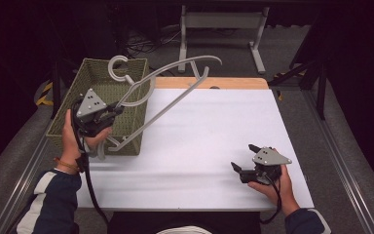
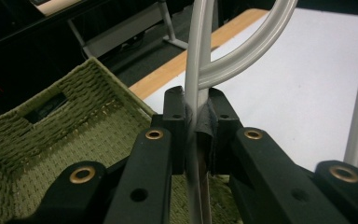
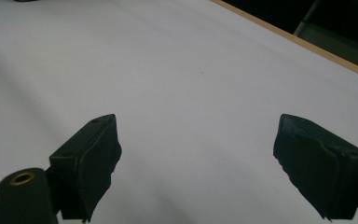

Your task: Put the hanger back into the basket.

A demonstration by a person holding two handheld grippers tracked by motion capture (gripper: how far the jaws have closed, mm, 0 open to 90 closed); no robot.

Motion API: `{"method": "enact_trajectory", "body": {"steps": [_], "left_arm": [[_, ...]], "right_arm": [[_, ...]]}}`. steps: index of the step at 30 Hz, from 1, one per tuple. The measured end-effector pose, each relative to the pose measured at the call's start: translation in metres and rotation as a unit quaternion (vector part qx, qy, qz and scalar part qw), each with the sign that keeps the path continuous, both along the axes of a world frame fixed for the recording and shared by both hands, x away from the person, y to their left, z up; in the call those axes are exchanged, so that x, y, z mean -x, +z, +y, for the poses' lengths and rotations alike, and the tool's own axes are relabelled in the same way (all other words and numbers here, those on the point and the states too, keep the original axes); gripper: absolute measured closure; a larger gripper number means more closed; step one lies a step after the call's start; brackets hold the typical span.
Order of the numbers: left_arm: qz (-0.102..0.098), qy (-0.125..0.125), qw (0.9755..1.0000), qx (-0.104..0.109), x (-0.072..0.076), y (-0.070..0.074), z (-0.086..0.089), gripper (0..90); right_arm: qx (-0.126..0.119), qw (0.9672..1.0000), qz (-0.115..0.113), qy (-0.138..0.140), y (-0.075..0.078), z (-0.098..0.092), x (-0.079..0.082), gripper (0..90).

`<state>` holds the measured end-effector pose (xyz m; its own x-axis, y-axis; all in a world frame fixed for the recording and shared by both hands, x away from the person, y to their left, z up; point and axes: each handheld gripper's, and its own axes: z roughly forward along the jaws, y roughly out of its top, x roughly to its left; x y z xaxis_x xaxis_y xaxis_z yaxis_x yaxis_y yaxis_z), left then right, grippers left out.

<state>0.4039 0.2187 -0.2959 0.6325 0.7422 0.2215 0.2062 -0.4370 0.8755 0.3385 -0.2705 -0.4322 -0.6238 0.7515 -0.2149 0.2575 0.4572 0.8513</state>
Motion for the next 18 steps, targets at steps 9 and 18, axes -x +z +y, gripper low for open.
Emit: {"method": "enact_trajectory", "body": {"steps": [9,18], "left_arm": [[-0.013,0.028,0.9995,-0.007,-0.025,0.023,0.018,81.3],[-0.001,0.052,0.9985,-0.019,-0.055,0.018,0.031,81.2]], "right_arm": [[0.004,0.9999,0.014,0.0,-0.003,0.0,-0.003,14.3],[0.011,0.9995,0.024,0.016,-0.006,0.003,-0.004,13.9]]}}
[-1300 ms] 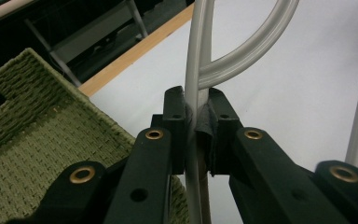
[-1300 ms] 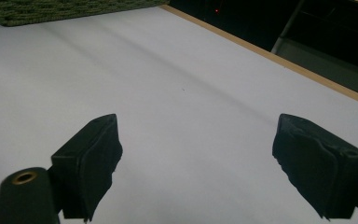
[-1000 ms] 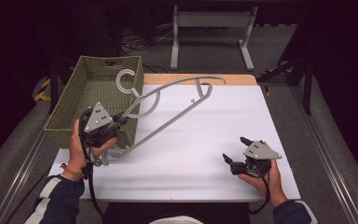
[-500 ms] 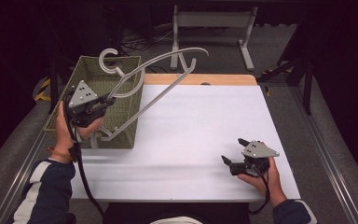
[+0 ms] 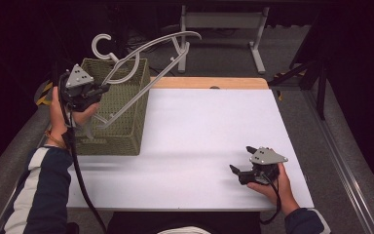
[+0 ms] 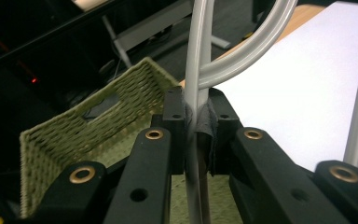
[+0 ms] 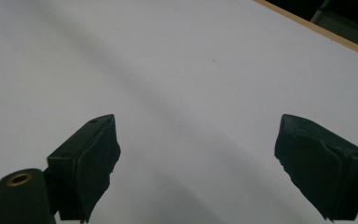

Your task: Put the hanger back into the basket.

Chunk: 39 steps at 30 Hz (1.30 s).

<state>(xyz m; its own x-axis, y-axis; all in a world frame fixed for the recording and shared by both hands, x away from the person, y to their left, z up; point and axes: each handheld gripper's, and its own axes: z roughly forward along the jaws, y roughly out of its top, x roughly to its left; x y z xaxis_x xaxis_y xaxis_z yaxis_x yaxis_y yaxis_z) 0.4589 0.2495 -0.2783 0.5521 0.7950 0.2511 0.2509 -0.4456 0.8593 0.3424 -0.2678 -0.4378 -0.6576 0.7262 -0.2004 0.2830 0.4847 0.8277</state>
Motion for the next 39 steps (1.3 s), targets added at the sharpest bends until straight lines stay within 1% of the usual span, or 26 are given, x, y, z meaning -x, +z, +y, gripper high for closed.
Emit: {"method": "enact_trajectory", "body": {"steps": [2,3,4,5,8,11,12,13,14,15,17,18,19,21,24,26,27,28,29,30,31,33,34,37,38,39], "left_arm": [[0.005,0.009,0.9999,0.005,-0.007,-0.007,0.004,81.2],[0.007,0.006,0.9999,0.009,-0.01,-0.009,0.006,81.1],[0.011,0.012,0.9999,0.004,-0.016,-0.012,0.009,81.1],[0.011,0.012,0.9999,0.004,-0.016,-0.012,0.009,81.1],[0.02,0.021,0.9996,0.001,-0.025,-0.017,0.014,81.0],[0.038,0.027,0.9988,0.016,-0.037,-0.024,0.021,80.9],[0.041,0.032,0.9986,0.007,-0.041,-0.027,0.023,80.9],[0.05,0.036,0.9981,0.002,-0.045,-0.031,0.025,80.9],[0.058,0.04,0.9975,0.003,-0.049,-0.034,0.026,80.9],[0.065,0.048,0.9967,-0.003,-0.054,-0.038,0.028,80.7],[0.081,0.063,0.9942,-0.032,-0.063,-0.046,0.03,80.6],[0.081,0.063,0.9942,-0.032,-0.063,-0.046,0.03,80.8],[0.088,0.07,0.993,-0.036,-0.067,-0.049,0.031,80.8],[0.096,0.071,0.9922,-0.037,-0.072,-0.055,0.035,80.7],[0.107,0.081,0.9903,-0.033,-0.076,-0.062,0.04,80.5],[0.111,0.09,0.9884,-0.05,-0.078,-0.069,0.044,80.2],[0.119,0.095,0.9866,-0.057,-0.079,-0.072,0.045,79.9],[0.119,0.095,0.9866,-0.057,-0.079,-0.072,0.045,78.4],[0.122,0.1,0.9851,-0.069,-0.08,-0.074,0.046,78.4],[0.127,0.105,0.9834,-0.077,-0.081,-0.076,0.046,73.7],[0.12,0.11,0.9835,-0.078,-0.08,-0.077,0.047,72.9],[0.118,0.105,0.9849,-0.072,-0.078,-0.075,0.047,70.0],[0.112,0.106,0.9849,-0.079,-0.078,-0.074,0.046,70.5],[0.106,0.104,0.9857,-0.079,-0.076,-0.073,0.045,66.4],[0.096,0.099,0.988,-0.07,-0.073,-0.072,0.042,66.1],[0.091,0.098,0.9887,-0.068,-0.071,-0.071,0.042,64.9]], "right_arm": [[0.002,1.0,0.004,0.007,-0.001,0.001,0.0,13.8],[0.003,0.9999,0.007,0.009,-0.002,0.001,0.0,13.8],[0.005,0.9999,0.009,0.011,-0.003,0.002,0.0,13.7],[0.005,0.9999,0.009,0.011,-0.003,0.002,0.0,13.7],[0.015,0.9996,0.017,0.018,-0.006,0.005,-0.001,13.4],[0.022,0.9994,0.018,0.021,-0.007,0.007,-0.001,13.3],[0.029,0.999,0.023,0.024,-0.008,0.009,-0.002,13.4],[0.029,0.999,0.023,0.024,-0.008,0.009,-0.002,13.4],[0.033,0.9988,0.025,0.025,-0.009,0.01,-0.002,13.4],[0.038,0.9986,0.026,0.025,-0.01,0.011,-0.001,13.4],[0.046,0.9981,0.03,0.027,-0.012,0.013,-0.001,13.4],[0.046,0.9981,0.03,0.027,-0.012,0.013,-0.001,13.4],[0.048,0.998,0.031,0.026,-0.012,0.013,-0.001,13.4],[0.049,0.998,0.032,0.022,-0.012,0.013,-0.002,13.4],[0.047,0.9981,0.036,0.019,-0.013,0.012,-0.002,13.4],[0.048,0.998,0.036,0.018,-0.013,0.012,-0.003,13.4],[0.047,0.998,0.037,0.018,-0.013,0.012,-0.003,13.4],[0.047,0.998,0.037,0.018,-0.013,0.012,-0.003,13.4],[0.048,0.9979,0.038,0.019,-0.013,0.012,-0.003,13.4],[0.048,0.998,0.038,0.018,-0.013,0.012,-0.003,13.4],[0.048,0.9979,0.039,0.019,-0.013,0.012,-0.003,13.4],[0.05,0.9978,0.038,0.019,-0.013,0.013,-0.003,13.4],[0.049,0.9979,0.037,0.019,-0.013,0.013,-0.003,13.8],[0.048,0.9983,0.028,0.016,-0.011,0.012,-0.002,15.1],[0.045,0.9986,0.024,0.013,-0.01,0.012,-0.001,15.4],[0.046,0.9987,0.02,0.011,-0.01,0.011,-0.001,15.5]]}}
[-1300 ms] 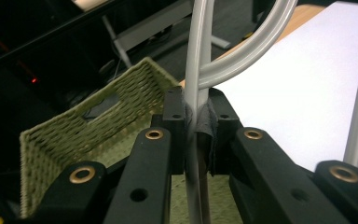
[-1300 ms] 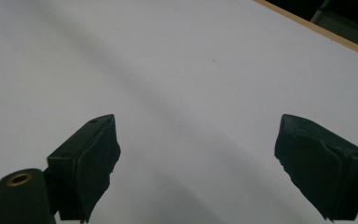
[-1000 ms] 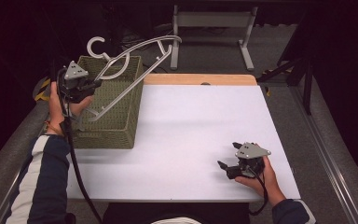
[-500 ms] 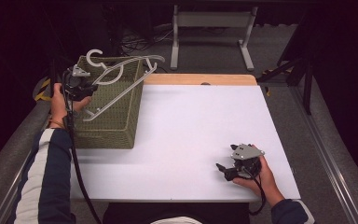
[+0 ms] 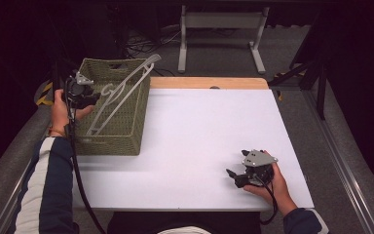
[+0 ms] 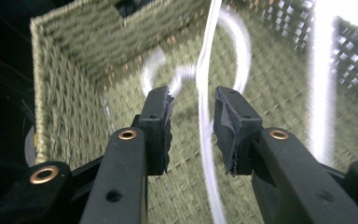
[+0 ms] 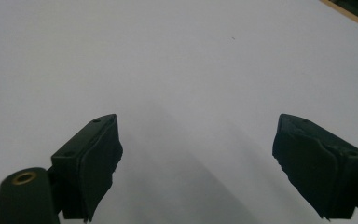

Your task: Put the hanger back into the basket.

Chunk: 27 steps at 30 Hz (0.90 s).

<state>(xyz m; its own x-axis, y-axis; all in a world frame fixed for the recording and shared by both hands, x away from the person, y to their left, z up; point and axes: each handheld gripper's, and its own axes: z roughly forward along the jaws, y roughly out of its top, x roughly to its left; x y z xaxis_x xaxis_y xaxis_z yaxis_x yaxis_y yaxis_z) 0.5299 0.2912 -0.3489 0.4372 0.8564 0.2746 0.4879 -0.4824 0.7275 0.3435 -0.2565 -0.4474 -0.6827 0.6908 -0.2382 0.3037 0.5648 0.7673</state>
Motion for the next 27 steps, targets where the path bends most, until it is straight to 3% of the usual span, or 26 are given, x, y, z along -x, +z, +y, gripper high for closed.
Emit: {"method": "enact_trajectory", "body": {"steps": [2,5,8,12,16,27], "left_arm": [[-0.007,-0.004,0.9999,0.01,0.003,0.001,-0.002,60.5],[-0.034,-0.007,0.9992,0.021,0.01,0.002,-0.007,52.1],[-0.048,-0.014,0.9983,0.029,0.015,0.003,-0.011,45.7],[-0.068,-0.024,0.9958,0.056,0.022,0.004,-0.015,38.7],[-0.086,-0.028,0.994,0.061,0.029,0.007,-0.02,30.3],[-0.125,-0.072,0.9829,0.115,0.059,0.017,-0.032,16.9]], "right_arm": [[-0.003,1.0,-0.003,-0.004,0.001,-0.001,0.0,16.0],[-0.011,0.9996,-0.022,-0.017,0.005,-0.003,0.002,17.2],[-0.017,0.9986,-0.042,-0.029,0.009,-0.004,0.003,17.4],[-0.026,0.9977,-0.053,-0.034,0.012,-0.005,0.005,17.5],[-0.034,0.9959,-0.07,-0.045,0.016,-0.006,0.006,18.4],[-0.038,0.9942,-0.085,-0.053,0.019,-0.006,0.007,19.6]]}}
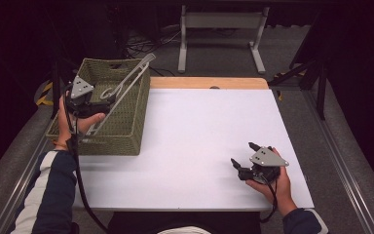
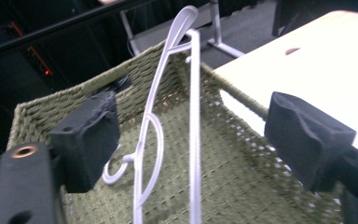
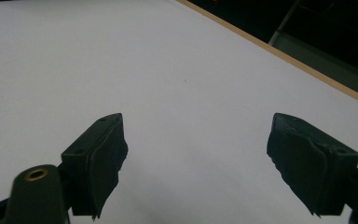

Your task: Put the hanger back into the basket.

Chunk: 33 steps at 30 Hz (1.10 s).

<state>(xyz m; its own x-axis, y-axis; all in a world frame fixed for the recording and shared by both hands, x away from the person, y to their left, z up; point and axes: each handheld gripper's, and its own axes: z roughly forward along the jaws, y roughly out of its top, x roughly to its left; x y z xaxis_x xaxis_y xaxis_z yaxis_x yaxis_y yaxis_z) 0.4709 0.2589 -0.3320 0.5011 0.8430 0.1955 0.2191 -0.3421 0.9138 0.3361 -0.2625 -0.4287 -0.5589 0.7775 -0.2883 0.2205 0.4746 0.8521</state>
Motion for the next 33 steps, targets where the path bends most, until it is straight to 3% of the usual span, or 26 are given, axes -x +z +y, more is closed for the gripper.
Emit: {"method": "enact_trajectory", "body": {"steps": [6,7,16,21,22,28,33], "left_arm": [[-0.029,-0.031,0.9989,0.022,0.019,0.0,-0.009,13.8],[-0.034,-0.038,0.9982,0.033,0.023,-0.001,-0.012,14.4],[-0.067,-0.07,0.9947,0.035,0.045,-0.005,-0.031,13.7],[-0.067,-0.081,0.994,0.031,0.052,-0.006,-0.04,12.4],[-0.068,-0.093,0.9929,0.03,0.055,-0.009,-0.046,11.4],[-0.074,-0.106,0.9911,0.031,0.064,-0.017,-0.058,11.1],[-0.083,-0.131,0.9876,0.027,0.073,-0.025,-0.073,11.3]], "right_arm": [[-0.005,1.0,-0.001,-0.003,0.001,0.0,0.0,19.6],[-0.005,1.0,-0.002,-0.002,0.001,0.0,0.0,19.6],[-0.011,0.9999,-0.007,0.0,0.002,0.002,0.002,19.6],[-0.011,0.9999,-0.006,0.002,0.003,0.003,0.003,19.8],[-0.013,0.9999,-0.004,0.005,0.002,0.003,0.002,19.8],[-0.013,0.9999,-0.006,0.005,0.002,0.005,0.003,19.8],[-0.016,0.9998,-0.004,0.005,0.002,0.004,0.003,19.7]]}}
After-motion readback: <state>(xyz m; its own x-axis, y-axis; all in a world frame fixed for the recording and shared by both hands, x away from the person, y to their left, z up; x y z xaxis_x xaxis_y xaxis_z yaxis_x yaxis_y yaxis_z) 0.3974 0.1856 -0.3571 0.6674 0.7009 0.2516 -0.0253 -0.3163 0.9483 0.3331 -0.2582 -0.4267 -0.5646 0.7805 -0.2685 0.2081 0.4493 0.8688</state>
